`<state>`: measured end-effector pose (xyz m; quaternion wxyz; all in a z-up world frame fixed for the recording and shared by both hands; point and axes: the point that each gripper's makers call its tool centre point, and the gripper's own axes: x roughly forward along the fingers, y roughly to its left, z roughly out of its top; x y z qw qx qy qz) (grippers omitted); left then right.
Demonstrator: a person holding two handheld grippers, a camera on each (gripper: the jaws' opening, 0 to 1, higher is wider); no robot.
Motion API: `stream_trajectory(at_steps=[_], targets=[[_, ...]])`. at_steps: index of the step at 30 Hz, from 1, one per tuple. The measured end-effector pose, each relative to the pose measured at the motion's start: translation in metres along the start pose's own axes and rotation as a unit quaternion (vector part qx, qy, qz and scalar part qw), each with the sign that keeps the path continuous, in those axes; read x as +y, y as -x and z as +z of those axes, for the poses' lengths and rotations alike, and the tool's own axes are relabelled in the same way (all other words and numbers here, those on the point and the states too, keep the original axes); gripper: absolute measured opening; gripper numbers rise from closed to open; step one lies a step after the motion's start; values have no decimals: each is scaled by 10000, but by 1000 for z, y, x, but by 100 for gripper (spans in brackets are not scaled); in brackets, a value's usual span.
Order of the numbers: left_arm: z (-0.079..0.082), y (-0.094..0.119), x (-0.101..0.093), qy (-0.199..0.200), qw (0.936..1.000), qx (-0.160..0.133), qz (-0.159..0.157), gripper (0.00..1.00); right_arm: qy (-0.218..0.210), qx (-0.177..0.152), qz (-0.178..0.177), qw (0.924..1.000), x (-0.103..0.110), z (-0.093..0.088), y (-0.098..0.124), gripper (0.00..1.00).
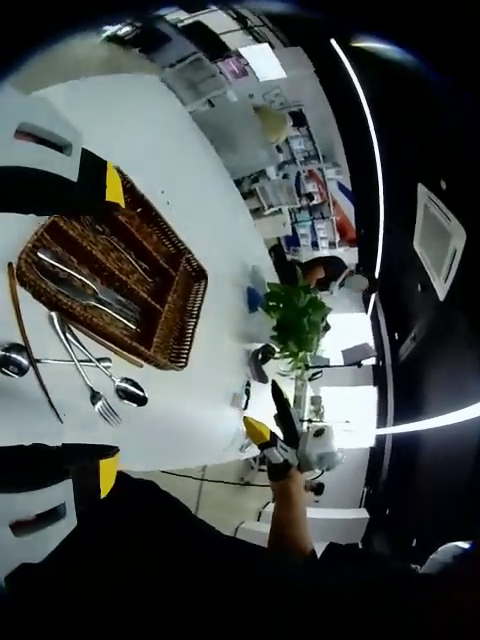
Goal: Arrange the knives, forks, and spoons in their matching storage slots by inserting each utensil handle-first until every utensil is classified and aligned in the correct compartment
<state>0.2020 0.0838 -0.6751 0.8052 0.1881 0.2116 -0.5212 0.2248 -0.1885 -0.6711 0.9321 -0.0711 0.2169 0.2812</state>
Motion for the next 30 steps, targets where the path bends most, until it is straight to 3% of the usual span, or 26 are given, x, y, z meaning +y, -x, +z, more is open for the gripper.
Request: stream_trajectory(at_steps=[4,7,12,14,15,18,20,21,24,27,30], targets=[[-7,-14,-4,-286,9991,269,-158,91,6,0,-14,10000,0,0,1,99],[-25,-32,-8,-762,9936,763,-322,83,-11,3,-34,10000,1,-3,3,99],[-39,-62,-24,-1118,9860,966,-769,82,-42,51,-65,10000,3,-9,6,99],[-41,-71,-34,-1115,9848,891,-988,80,-60,47,-77,9999,2,-11,7,99],[-49,-80,-37,-1151,9826,1001,-1062,77,-82,44,-85,9999,3,-11,7,99],[-52,-96,-45,-1321,9799,962,-1148,76,-129,49,-82,9999,5,-14,8,99],[-61,-103,-49,-1509,9750,1057,-1243,70,-161,35,-73,9998,7,-15,9,99],[-70,-107,-48,-1726,9696,1202,-1249,67,-158,43,-64,9998,8,-16,9,99],[-77,-113,-59,-1819,9634,1223,-1544,62,-111,86,-77,9999,7,-19,11,99],[-83,-117,-61,-1961,9576,1358,-1618,55,-177,96,-103,9997,4,-21,14,99],[-86,-122,-63,-1920,9566,1389,-1698,49,-179,118,-114,9997,3,-22,14,99]])
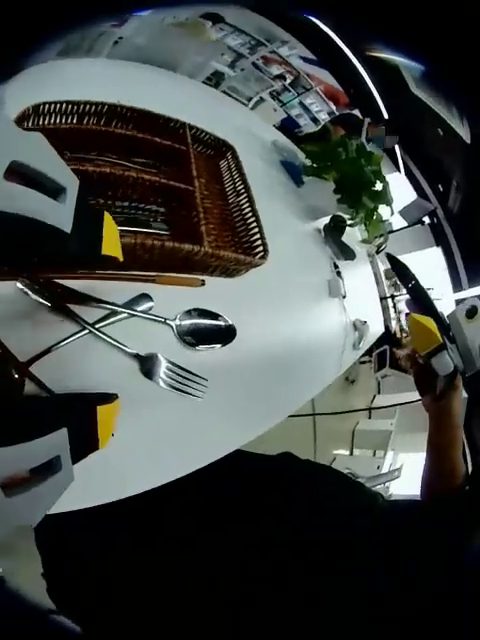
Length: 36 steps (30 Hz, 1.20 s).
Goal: Arrange the knives, forks, and spoons in their matching storage slots by inserting each utensil handle-first until every utensil is classified and aligned in the correct compartment
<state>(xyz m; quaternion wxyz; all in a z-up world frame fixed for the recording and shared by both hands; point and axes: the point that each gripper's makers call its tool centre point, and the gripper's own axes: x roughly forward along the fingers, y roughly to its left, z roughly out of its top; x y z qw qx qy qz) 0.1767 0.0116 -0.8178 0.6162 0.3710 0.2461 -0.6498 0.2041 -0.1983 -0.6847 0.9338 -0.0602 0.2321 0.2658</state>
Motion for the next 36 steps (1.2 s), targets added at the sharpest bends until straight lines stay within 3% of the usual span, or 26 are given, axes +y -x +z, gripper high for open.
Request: stream_trajectory(at_steps=[2,3,5,10,21,24,30,36], targets=[[5,-2,2,-51,9998,-166,38,34,3,-2,-15,10000,-1,0,0,99],[7,-3,1,-2,9998,-215,-6,31,-13,-5,-17,10000,-1,0,0,99],[5,-7,-1,8,9998,-177,-113,30,-28,0,-18,10000,-1,0,0,99],[-10,-19,-8,-303,9986,231,-354,25,-21,32,1,10000,0,-3,0,99],[-22,-45,-18,-623,9941,497,-737,13,-49,86,-6,10000,-2,-8,3,99],[-23,-47,-15,-490,9950,496,-713,11,-48,82,-11,10000,-3,-8,3,99],[-21,-49,-19,-735,9924,540,-829,5,-30,102,1,9999,-3,-9,3,99],[-22,-48,-15,-796,9923,631,-706,2,1,123,48,9999,0,-9,2,99]])
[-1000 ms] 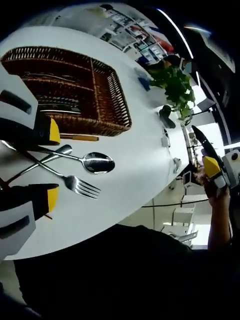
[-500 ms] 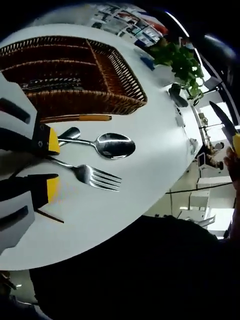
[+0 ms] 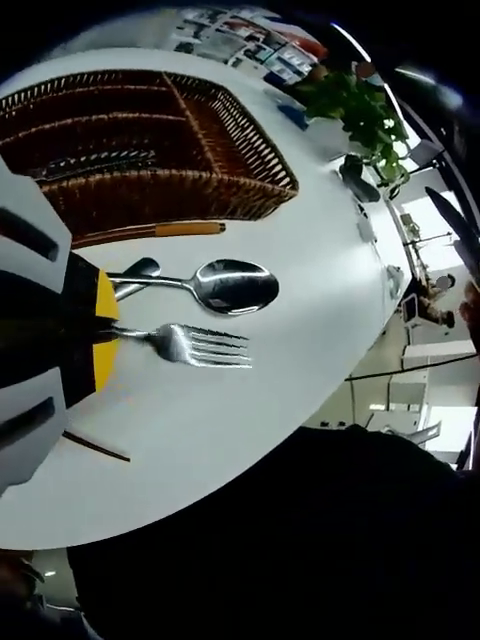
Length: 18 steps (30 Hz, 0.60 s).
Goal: Arrange the knives, forks, and spoons in their matching storage slots by inserting each utensil handle-first until every utensil is classified and aligned in the correct compartment
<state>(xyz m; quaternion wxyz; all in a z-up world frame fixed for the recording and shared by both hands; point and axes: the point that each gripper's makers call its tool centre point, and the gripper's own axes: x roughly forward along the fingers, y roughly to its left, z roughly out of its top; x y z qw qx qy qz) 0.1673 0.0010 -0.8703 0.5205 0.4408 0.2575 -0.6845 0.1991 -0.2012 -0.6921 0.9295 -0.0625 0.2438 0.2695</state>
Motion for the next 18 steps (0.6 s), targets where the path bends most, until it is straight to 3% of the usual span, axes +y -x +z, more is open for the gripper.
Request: stream_trajectory(at_steps=[5,11,18], targets=[[-4,2,0,-87,9999,70,48,1,26,6,6,10000,0,0,-1,99],[2,12,8,252,9996,-54,129,0,93,19,22,10000,0,3,-1,99],[5,24,19,610,9976,7,327,0,165,11,78,9998,6,7,-5,99]])
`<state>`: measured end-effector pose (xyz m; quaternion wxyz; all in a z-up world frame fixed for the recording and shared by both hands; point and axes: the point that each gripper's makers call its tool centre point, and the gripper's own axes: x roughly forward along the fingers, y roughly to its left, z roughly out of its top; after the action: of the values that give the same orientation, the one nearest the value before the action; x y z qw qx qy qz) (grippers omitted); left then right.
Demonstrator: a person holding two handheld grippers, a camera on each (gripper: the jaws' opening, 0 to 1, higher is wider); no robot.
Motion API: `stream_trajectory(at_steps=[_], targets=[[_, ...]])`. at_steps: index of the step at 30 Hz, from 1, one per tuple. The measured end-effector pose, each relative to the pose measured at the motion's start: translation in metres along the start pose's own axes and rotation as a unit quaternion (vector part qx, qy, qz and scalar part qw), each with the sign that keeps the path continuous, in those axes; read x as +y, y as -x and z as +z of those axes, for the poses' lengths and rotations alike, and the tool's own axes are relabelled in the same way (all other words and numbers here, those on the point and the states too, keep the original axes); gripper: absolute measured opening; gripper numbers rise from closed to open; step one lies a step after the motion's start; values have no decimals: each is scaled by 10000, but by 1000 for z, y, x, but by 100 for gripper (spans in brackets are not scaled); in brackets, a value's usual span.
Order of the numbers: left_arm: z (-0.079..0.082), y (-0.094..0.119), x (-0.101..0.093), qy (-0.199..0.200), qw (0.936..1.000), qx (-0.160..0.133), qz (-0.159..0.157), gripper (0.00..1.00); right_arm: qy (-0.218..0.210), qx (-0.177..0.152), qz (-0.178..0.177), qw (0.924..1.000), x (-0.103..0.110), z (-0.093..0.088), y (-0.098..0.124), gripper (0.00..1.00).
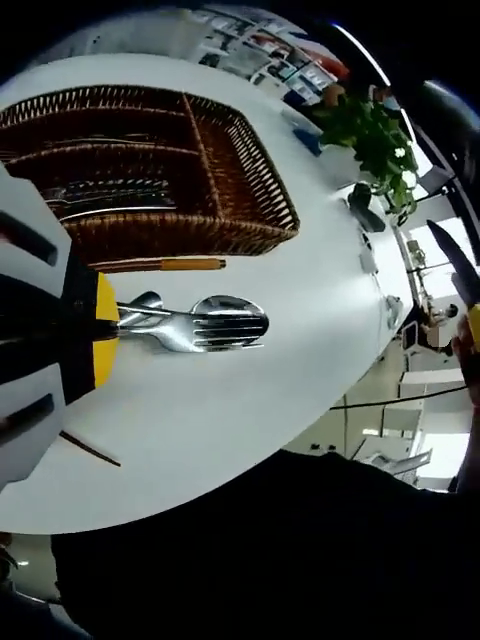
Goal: Arrange the knives, forks, and spoons in their matching storage slots by inserting each utensil handle-first until every utensil is classified and aligned in the correct compartment
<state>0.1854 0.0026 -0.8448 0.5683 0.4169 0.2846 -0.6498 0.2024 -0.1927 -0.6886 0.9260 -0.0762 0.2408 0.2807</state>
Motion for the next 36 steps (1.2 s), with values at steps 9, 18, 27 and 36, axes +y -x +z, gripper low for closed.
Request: stream_trajectory(at_steps=[9,18,27,36], targets=[[5,20,4,309,9992,256,89,0,26,-69,41,10000,3,6,-2,99],[11,38,8,389,9977,533,178,0,41,-72,42,10000,4,4,-2,99],[22,65,20,232,9955,791,463,0,8,-146,32,9999,3,10,-1,99],[25,89,32,288,9925,1009,634,0,-129,-100,153,9998,5,24,1,99]])
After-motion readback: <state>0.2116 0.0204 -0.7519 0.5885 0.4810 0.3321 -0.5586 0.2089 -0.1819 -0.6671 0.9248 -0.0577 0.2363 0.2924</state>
